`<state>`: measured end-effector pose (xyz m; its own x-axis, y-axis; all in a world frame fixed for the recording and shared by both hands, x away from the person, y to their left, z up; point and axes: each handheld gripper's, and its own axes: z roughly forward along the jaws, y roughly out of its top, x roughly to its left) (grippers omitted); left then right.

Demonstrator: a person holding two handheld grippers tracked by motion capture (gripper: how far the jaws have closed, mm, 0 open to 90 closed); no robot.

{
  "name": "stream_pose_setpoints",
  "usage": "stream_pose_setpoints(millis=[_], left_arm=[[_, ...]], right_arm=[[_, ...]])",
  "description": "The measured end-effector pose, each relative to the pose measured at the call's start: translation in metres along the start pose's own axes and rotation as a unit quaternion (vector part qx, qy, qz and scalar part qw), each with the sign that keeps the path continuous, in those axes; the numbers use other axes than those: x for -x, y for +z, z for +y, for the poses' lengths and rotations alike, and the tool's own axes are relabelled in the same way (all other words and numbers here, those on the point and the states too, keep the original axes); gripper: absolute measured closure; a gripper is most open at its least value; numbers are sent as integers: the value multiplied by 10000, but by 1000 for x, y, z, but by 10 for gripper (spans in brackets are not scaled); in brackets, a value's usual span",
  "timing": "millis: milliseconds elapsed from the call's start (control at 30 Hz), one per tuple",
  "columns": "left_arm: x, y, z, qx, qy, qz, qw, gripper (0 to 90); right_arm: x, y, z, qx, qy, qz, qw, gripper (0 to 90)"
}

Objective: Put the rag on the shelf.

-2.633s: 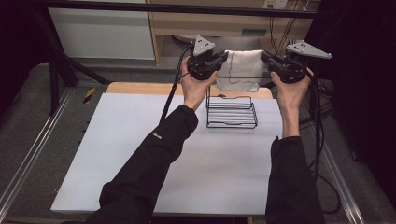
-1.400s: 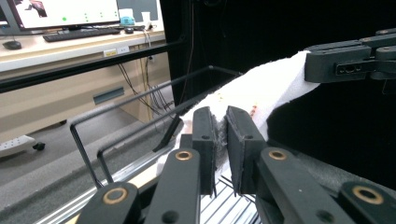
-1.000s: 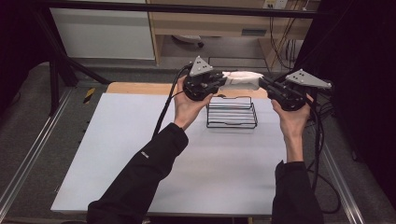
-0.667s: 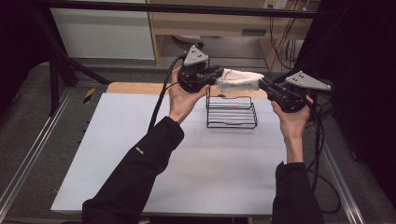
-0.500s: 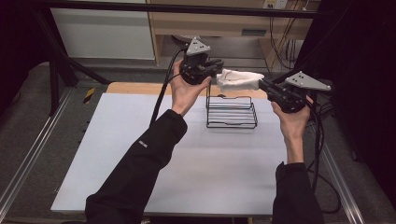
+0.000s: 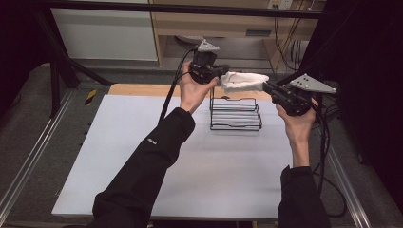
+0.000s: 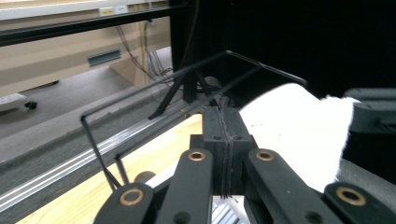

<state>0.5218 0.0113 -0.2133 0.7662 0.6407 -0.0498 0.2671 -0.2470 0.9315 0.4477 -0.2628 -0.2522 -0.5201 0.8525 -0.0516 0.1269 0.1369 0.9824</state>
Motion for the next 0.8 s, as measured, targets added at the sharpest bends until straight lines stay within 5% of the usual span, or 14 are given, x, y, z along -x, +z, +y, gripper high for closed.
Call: stream_pose_setpoints(millis=[300,800], left_arm=[[13,0,-21,-208,482,-143,9985,895],[15,6,-32,-295,555,-87,9980,897]], right_arm=[[0,0,-2,-98,32,8,9999,813],[-2,-5,12,37,95,69,9999,696]])
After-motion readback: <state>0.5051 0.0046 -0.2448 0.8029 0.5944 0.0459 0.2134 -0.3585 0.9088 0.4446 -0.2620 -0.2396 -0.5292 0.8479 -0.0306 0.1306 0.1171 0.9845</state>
